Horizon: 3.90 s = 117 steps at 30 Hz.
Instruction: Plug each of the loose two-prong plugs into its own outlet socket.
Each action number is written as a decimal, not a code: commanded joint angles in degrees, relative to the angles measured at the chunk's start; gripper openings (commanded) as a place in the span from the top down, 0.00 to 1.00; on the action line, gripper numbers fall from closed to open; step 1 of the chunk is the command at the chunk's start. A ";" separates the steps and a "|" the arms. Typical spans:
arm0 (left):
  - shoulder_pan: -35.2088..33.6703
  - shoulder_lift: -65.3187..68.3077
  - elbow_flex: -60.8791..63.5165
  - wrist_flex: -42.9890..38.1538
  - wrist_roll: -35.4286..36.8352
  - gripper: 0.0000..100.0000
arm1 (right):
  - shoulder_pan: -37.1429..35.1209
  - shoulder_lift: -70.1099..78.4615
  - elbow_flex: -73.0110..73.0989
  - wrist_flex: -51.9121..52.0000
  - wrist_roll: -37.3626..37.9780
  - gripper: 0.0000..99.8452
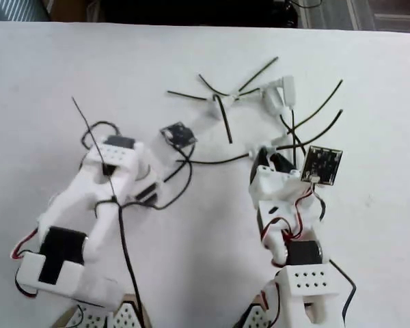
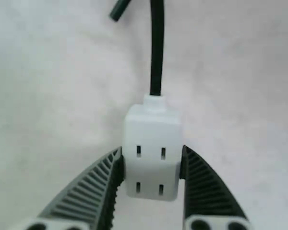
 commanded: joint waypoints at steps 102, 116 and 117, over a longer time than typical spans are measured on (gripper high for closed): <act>-32.13 -59.65 40.62 -10.55 15.91 0.72 | -37.85 33.54 -9.93 -15.25 20.57 0.98; -32.13 -59.56 40.62 -10.55 15.74 0.72 | -37.32 34.15 -8.35 -13.23 20.57 0.98; -32.13 -59.56 40.62 -10.55 15.74 0.72 | -37.32 34.24 -8.18 -13.05 20.57 0.98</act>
